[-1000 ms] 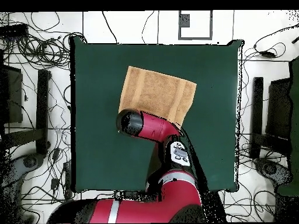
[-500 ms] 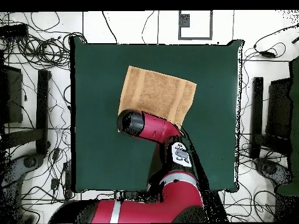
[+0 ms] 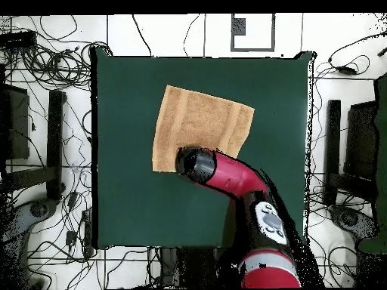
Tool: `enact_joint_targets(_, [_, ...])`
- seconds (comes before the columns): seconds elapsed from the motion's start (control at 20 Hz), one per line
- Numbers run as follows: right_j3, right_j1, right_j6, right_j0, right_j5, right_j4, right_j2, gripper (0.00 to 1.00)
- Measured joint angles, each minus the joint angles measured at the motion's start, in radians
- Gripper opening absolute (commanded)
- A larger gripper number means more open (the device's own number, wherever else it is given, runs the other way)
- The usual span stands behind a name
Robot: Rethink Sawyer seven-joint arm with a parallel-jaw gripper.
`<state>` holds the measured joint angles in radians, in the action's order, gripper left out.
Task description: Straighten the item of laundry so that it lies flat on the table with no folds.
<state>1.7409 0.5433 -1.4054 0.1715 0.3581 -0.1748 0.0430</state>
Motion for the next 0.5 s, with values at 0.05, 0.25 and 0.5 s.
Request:
enact_joint_targets(0.05, [0.003, 0.011, 0.000, 0.010, 0.006, 0.002, 0.003, 1.00])
enact_joint_targets(0.25, [0.010, 0.062, 0.000, 0.054, 0.034, 0.017, 0.020, 1.00])
enact_joint_targets(0.5, [0.011, 0.079, 0.000, 0.072, 0.035, 0.034, 0.022, 1.00])
